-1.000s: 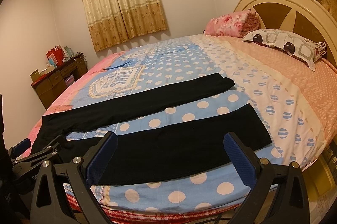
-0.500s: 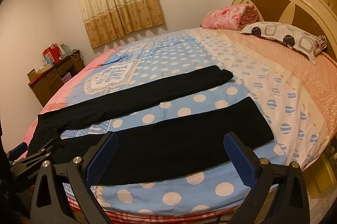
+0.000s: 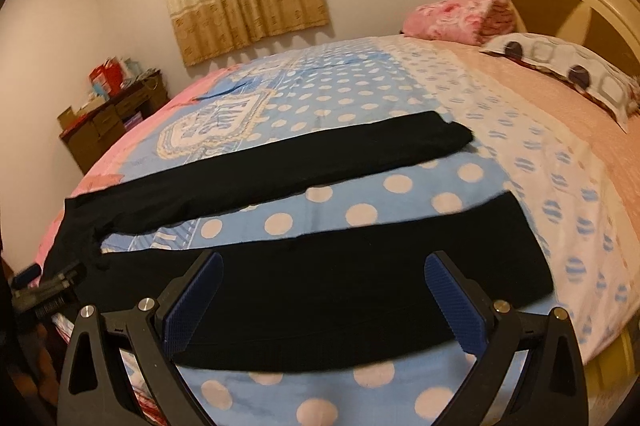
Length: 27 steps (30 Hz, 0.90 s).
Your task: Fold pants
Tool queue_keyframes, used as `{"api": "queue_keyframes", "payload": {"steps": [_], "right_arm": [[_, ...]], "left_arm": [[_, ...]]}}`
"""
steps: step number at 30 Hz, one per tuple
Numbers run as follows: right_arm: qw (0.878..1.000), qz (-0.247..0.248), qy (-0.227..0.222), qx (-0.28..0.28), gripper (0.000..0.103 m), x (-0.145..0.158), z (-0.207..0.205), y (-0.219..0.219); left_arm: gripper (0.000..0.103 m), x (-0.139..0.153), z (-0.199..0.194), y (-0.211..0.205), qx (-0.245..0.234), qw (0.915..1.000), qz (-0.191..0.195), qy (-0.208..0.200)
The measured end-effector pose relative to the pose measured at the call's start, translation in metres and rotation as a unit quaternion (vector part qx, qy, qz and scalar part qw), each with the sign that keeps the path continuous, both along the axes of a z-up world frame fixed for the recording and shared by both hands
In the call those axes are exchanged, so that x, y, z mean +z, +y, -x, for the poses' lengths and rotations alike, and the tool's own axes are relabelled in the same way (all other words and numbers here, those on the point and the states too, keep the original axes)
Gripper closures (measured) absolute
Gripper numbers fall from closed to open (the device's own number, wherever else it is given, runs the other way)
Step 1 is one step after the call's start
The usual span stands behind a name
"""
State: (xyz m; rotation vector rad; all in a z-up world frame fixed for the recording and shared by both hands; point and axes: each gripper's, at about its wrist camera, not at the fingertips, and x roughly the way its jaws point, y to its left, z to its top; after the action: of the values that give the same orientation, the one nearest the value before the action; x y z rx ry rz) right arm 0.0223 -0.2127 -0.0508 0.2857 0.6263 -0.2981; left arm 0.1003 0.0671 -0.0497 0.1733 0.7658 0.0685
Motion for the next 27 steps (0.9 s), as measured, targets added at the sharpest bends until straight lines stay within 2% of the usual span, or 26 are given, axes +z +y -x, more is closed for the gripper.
{"api": "queue_keyframes", "payload": {"steps": [3, 6, 8, 10, 14, 18, 22, 27], "right_arm": [[1.0, -0.004, 0.006, 0.019, 0.001, 0.003, -0.022, -0.009], [0.999, -0.006, 0.008, 0.031, 0.001, 0.007, -0.042, -0.021], [0.999, 0.001, 0.012, 0.041, 0.001, 0.012, -0.06, -0.029], [0.999, 0.001, 0.015, 0.052, 0.001, 0.015, -0.074, -0.038], [0.996, 0.009, 0.025, 0.089, 0.001, 0.022, -0.109, -0.054], [0.989, 0.019, 0.046, 0.142, 0.001, 0.018, -0.151, -0.069], [0.983, 0.012, 0.079, 0.165, 0.001, 0.004, -0.194, -0.091], [0.977, 0.028, 0.102, 0.185, 0.001, -0.008, -0.243, -0.109]], "left_arm": [[0.0, 0.01, -0.035, 0.029, 0.031, 0.9994, 0.019, 0.0], [0.0, 0.016, -0.071, 0.05, 0.069, 0.9976, -0.004, -0.009], [0.0, 0.02, -0.094, 0.058, 0.076, 0.9969, -0.016, -0.011], [0.0, 0.02, -0.119, 0.063, 0.069, 0.9973, -0.023, 0.004], [0.0, 0.016, -0.155, 0.068, 0.064, 0.9974, -0.014, 0.028], [0.0, 0.005, -0.189, 0.072, 0.087, 0.9942, 0.002, 0.063], [0.0, -0.007, -0.22, 0.084, 0.113, 0.9889, 0.015, 0.095], [0.0, -0.006, -0.238, 0.111, 0.156, 0.9817, 0.043, 0.1]]}}
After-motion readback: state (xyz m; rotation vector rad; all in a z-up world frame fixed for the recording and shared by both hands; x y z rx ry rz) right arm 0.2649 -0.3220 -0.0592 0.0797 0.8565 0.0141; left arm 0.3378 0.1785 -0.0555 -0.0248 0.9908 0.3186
